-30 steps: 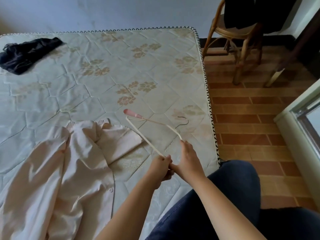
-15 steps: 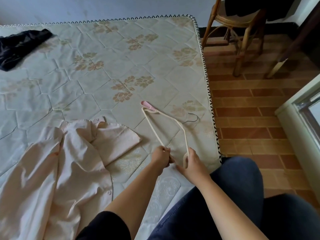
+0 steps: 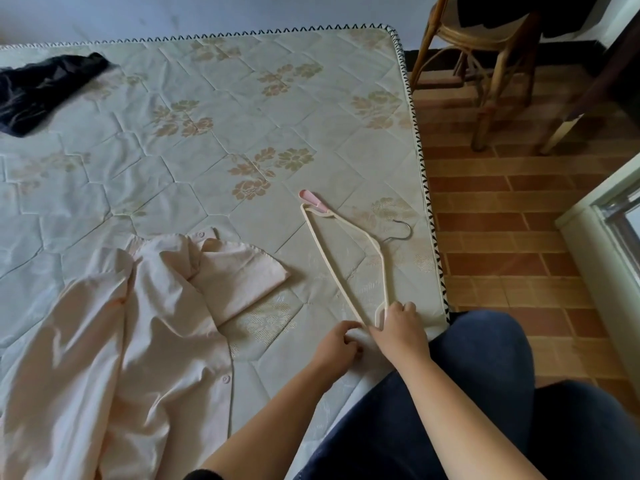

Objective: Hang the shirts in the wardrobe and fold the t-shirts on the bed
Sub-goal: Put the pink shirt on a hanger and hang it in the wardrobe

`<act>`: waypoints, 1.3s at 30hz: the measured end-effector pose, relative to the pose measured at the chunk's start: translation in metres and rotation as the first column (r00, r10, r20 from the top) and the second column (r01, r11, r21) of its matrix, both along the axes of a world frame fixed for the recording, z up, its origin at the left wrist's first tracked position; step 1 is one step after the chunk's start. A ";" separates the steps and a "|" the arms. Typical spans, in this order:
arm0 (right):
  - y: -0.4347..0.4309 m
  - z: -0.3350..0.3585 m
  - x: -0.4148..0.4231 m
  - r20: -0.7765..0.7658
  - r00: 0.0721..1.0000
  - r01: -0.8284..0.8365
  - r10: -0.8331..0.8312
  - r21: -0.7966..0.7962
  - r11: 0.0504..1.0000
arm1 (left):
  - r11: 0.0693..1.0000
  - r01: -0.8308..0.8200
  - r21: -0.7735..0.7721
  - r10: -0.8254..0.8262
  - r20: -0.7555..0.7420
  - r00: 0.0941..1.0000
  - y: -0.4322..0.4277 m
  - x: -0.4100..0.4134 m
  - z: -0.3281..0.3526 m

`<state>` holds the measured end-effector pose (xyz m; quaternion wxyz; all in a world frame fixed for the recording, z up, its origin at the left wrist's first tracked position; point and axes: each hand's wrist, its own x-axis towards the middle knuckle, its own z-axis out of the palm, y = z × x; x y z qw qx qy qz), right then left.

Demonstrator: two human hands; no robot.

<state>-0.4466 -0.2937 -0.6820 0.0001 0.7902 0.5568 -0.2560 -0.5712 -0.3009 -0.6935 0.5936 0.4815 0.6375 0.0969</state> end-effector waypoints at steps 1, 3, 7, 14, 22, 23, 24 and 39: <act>0.000 0.001 0.000 0.004 1.000 -0.016 0.016 0.009 1.000 | 1.000 -0.014 0.002 0.014 -0.003 1.000 -0.001 -0.004 0.000; -0.002 0.005 -0.003 -0.003 0.999 -0.046 0.046 0.054 0.997 | 0.999 -0.045 0.017 0.045 -0.008 0.999 -0.005 -0.013 0.001; -0.008 0.012 -0.011 -0.097 0.986 -0.123 0.134 0.113 0.986 | 0.986 -0.124 0.107 0.135 -0.097 0.986 -0.012 -0.037 0.002; -0.013 0.013 -0.057 -0.310 0.918 -0.229 0.248 0.099 0.968 | 0.839 -0.289 0.462 0.467 -0.336 0.818 -0.036 -0.110 0.004; -0.025 0.005 -0.097 -0.387 0.823 -0.413 0.415 0.094 0.906 | 0.885 -0.264 0.383 0.456 -0.608 0.649 -0.073 -0.164 -0.009; -0.026 0.004 -0.099 -0.387 0.820 -0.418 0.422 0.101 0.903 | 0.896 -0.231 0.379 0.430 -0.617 0.659 -0.074 -0.165 -0.011; -0.026 0.004 -0.100 -0.388 0.818 -0.419 0.425 0.107 0.902 | 0.917 -0.183 0.355 0.381 -0.640 0.667 -0.073 -0.164 -0.011; -0.039 0.009 -0.103 -0.661 0.682 -0.428 0.313 -0.014 0.903 | 0.856 -0.504 0.115 0.496 0.091 0.864 -0.010 -0.082 0.032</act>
